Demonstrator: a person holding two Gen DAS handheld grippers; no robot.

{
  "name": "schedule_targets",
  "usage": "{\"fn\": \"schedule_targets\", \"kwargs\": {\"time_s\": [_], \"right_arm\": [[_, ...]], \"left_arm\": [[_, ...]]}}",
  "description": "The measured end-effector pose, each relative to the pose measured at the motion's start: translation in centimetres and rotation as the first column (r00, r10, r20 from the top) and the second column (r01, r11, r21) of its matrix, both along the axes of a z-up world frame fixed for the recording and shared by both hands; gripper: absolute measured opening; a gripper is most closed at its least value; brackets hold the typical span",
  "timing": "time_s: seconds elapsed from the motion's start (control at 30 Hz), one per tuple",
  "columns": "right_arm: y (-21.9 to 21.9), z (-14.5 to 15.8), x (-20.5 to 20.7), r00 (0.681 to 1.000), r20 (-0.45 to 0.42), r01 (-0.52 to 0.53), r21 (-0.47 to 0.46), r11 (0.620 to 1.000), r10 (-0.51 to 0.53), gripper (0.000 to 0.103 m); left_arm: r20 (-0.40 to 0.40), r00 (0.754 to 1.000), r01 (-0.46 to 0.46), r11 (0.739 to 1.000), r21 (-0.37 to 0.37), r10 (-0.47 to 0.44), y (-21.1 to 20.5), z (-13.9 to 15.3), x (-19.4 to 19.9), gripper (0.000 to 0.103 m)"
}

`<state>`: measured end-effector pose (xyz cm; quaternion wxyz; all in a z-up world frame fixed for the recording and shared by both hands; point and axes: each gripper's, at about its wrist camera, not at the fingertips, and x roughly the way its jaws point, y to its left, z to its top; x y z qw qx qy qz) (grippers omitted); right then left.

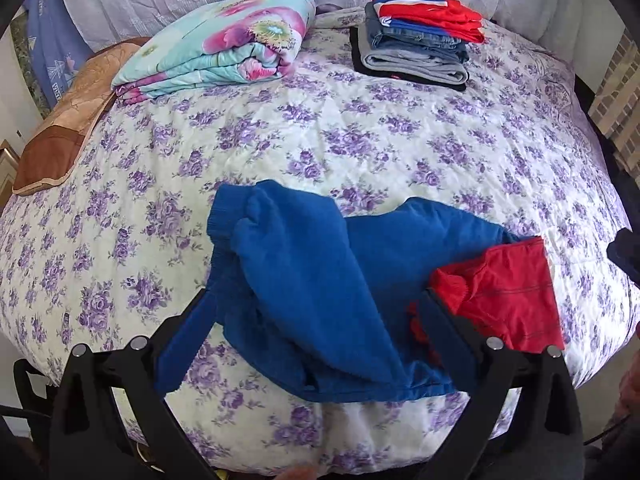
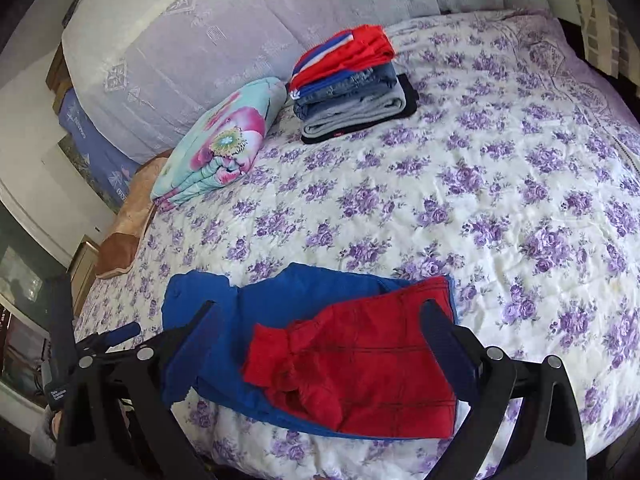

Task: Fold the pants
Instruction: 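Lay the pants flat on the quilt and open both grippers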

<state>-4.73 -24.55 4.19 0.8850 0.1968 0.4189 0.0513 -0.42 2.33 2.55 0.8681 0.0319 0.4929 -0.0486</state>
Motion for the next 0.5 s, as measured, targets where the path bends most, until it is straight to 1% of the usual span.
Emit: {"fn": "schedule_targets", "kwargs": {"time_s": [0.07,0.13,0.23,0.3,0.5], "right_arm": [[-0.7,0.1,0.5,0.999,0.001,-0.055,0.023,0.998,0.055,0.099],[-0.8,0.5,0.4,0.995,0.016,-0.097,-0.002,0.995,0.097,0.099],[-1.5,1.0,0.0,0.988,0.038,-0.15,-0.034,0.988,0.151,0.099],[-1.7,1.3,-0.4,0.983,0.048,-0.177,-0.049,0.983,0.179,0.099],[-2.4,1.4,-1.1,0.975,0.057,-0.212,-0.041,0.976,0.214,0.099]], "left_arm": [[0.013,1.0,-0.011,1.0,0.015,0.01,-1.1,0.6,-0.3,0.098],[0.014,1.0,-0.021,0.999,0.03,0.021,-2.4,1.0,-0.6,0.098],[0.011,1.0,-0.027,0.999,0.033,0.026,-3.7,1.5,-1.2,0.098],[0.012,0.999,-0.03,0.999,0.045,0.03,-4.7,1.7,-1.7,0.098],[0.021,0.999,-0.031,0.998,0.054,0.03,-6.3,2.2,-2.8,0.098]]}}
